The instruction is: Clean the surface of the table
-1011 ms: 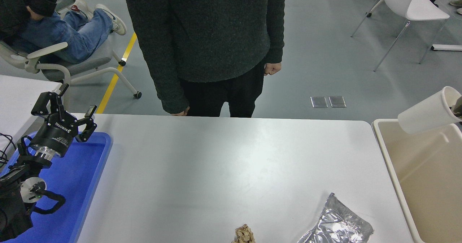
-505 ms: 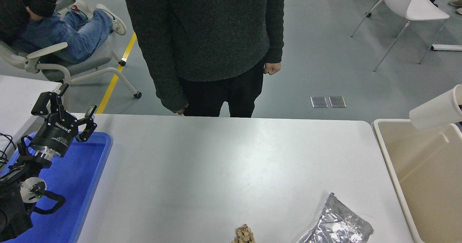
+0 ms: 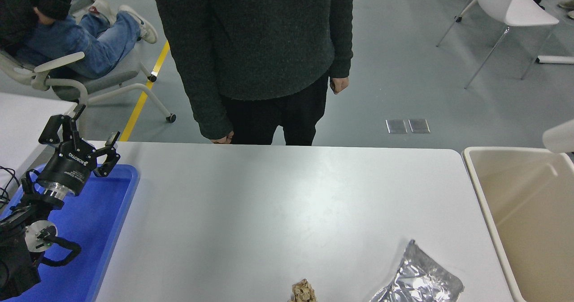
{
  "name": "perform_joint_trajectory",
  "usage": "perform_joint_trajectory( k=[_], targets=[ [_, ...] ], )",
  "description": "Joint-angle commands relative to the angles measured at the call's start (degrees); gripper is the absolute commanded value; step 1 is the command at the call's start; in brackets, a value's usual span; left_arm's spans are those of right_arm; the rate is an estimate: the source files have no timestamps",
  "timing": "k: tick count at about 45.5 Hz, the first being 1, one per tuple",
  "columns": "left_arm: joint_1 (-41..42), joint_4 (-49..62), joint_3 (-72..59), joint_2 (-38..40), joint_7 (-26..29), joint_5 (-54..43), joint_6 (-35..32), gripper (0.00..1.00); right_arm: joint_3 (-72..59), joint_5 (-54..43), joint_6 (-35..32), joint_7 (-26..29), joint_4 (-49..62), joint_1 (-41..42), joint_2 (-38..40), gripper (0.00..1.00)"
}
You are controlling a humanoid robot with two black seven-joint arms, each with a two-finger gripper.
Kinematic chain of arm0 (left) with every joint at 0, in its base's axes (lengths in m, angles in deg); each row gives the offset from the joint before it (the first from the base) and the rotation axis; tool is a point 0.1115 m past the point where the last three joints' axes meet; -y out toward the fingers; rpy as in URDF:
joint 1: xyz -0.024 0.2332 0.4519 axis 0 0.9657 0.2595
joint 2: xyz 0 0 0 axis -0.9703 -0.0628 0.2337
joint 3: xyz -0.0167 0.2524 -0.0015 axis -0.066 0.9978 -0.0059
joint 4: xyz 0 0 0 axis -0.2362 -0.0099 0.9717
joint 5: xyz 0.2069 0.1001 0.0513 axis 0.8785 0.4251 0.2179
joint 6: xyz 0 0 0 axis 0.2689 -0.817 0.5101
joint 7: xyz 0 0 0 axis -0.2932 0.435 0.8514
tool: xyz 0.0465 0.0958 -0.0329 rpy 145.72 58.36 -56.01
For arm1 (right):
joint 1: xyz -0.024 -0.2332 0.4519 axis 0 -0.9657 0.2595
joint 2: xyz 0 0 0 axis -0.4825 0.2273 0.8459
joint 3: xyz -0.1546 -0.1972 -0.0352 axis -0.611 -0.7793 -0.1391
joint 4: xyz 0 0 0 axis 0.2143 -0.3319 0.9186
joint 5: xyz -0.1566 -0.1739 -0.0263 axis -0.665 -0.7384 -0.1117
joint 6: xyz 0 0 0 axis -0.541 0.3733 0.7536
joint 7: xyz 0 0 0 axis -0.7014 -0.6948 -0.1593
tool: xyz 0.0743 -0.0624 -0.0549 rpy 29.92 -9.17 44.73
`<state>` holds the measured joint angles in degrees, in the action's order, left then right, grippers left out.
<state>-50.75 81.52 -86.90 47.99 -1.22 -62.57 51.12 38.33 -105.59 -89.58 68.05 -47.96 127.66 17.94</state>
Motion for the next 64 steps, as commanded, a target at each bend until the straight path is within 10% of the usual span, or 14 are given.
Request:
perform_joint_trajectory(
  k=[1,40,64],
  targets=[
    [0.00,-0.01,0.00,0.00,0.00,0.00,0.00,1.00,-0.36,8.38,8.39,0.17,12.76,-9.29,-9.30,0.00],
    [0.00,-0.01,0.00,0.00,0.00,0.00,0.00,1.00,-0.89,16.91,15.43,1.40,39.40,-22.30,-33.39,0.00],
    [0.00,-0.01,0.00,0.00,0.00,0.00,-0.09,1.00,-0.19,17.00,15.34,2.37,39.67,-22.65,-35.32,0.00]
  ],
)
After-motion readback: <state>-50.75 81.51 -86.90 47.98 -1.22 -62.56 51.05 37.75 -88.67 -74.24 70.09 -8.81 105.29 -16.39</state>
